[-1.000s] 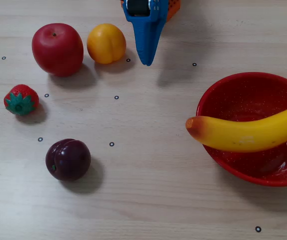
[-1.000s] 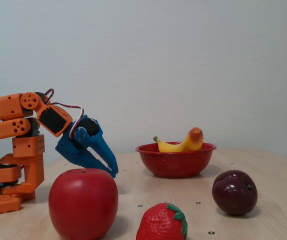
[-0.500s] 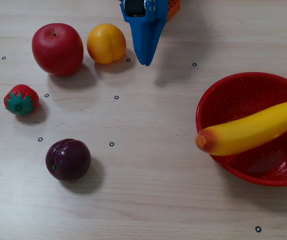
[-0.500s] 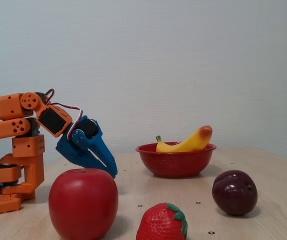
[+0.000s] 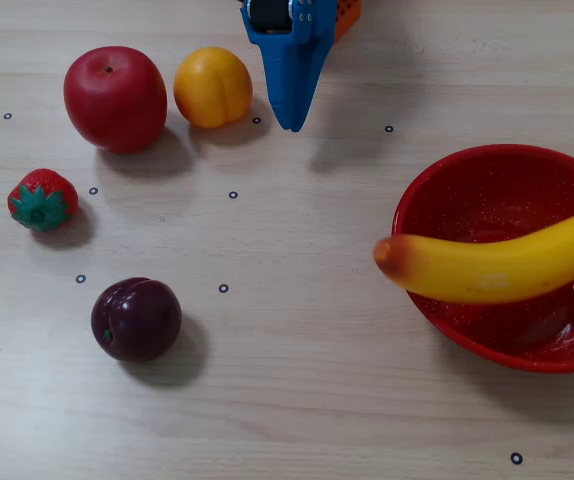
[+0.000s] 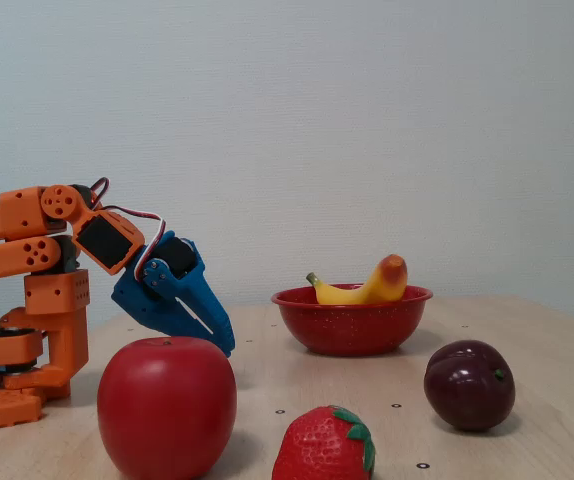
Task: Put the banana in the red bowl.
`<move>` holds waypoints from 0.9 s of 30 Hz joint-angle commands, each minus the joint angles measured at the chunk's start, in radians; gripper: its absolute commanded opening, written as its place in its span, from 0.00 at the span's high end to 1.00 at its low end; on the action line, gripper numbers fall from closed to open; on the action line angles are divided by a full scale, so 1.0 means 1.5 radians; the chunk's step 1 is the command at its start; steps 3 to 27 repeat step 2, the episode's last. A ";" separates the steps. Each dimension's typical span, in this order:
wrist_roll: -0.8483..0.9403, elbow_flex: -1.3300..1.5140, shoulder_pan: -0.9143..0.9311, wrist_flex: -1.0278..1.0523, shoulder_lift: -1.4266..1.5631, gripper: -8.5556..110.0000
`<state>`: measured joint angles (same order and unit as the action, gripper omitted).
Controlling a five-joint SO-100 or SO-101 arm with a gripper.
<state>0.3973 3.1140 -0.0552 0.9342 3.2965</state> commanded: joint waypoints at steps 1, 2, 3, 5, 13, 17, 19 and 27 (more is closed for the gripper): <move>-0.006 -0.032 0.003 -0.015 0.008 0.93; -0.006 -0.032 0.003 -0.015 0.008 0.93; -0.006 -0.032 0.003 -0.015 0.008 0.93; -0.006 -0.032 0.003 -0.015 0.008 0.93; -0.006 -0.032 0.003 -0.015 0.008 0.93; -0.006 -0.032 0.003 -0.015 0.008 0.93; -0.006 -0.032 0.003 -0.015 0.008 0.93; -0.006 -0.032 0.003 -0.015 0.008 0.93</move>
